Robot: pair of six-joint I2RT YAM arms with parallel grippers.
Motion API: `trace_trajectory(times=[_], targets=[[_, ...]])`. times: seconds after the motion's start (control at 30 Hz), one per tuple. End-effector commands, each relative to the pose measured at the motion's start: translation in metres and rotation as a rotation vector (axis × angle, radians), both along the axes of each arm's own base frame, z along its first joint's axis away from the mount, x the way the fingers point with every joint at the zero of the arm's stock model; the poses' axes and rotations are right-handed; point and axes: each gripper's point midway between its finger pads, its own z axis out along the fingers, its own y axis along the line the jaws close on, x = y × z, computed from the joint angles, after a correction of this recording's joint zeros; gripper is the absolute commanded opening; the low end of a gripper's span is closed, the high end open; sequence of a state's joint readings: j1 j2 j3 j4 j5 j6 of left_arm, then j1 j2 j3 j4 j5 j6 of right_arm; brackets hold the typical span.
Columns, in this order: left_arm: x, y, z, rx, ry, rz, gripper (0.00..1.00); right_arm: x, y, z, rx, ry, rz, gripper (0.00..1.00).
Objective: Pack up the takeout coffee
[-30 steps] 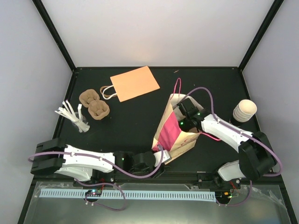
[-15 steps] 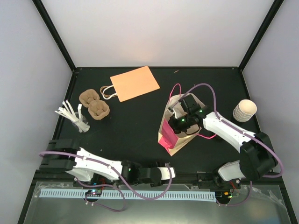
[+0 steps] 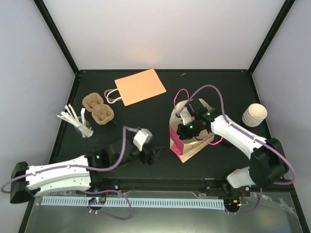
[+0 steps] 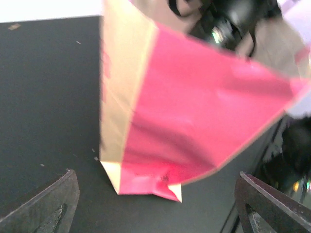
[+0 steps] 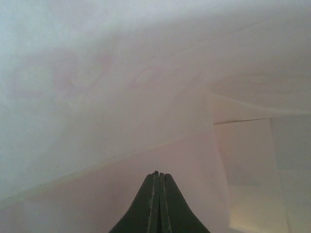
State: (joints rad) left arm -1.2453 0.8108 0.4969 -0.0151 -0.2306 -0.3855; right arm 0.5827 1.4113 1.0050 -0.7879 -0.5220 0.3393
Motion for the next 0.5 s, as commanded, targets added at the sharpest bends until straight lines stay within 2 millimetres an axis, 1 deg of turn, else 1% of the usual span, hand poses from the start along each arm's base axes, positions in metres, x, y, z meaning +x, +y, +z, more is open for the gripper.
trace_trajectory(times=[0.0, 0.03, 0.07, 0.17, 0.3, 0.37, 0.47], targets=[[0.021, 0.015, 0.053, -0.105, 0.093, 0.052, 0.91, 0.002, -0.004, -0.003, -0.054, -0.049, 0.024, 0.01], [0.028, 0.015, 0.062, -0.1, 0.102, 0.057, 0.91, 0.002, -0.003, -0.003, -0.055, -0.052, 0.026, 0.01], [0.033, 0.014, 0.065, -0.078, 0.12, 0.053, 0.91, 0.002, -0.002, -0.003, -0.057, -0.059, 0.03, 0.01], [0.054, 0.005, 0.081, -0.032, 0.15, 0.04, 0.91, 0.002, -0.002, -0.004, -0.078, -0.076, 0.039, 0.01], [0.071, -0.016, 0.097, 0.023, 0.141, -0.02, 0.92, 0.002, -0.002, -0.006, -0.099, -0.095, 0.042, 0.01], [0.078, -0.025, 0.097, 0.055, 0.148, -0.04, 0.92, 0.002, -0.002, -0.006, -0.1, -0.1, 0.039, 0.01], [0.09, -0.033, 0.09, 0.133, 0.178, -0.035, 0.89, 0.003, -0.002, -0.004, -0.097, -0.11, 0.035, 0.01]])
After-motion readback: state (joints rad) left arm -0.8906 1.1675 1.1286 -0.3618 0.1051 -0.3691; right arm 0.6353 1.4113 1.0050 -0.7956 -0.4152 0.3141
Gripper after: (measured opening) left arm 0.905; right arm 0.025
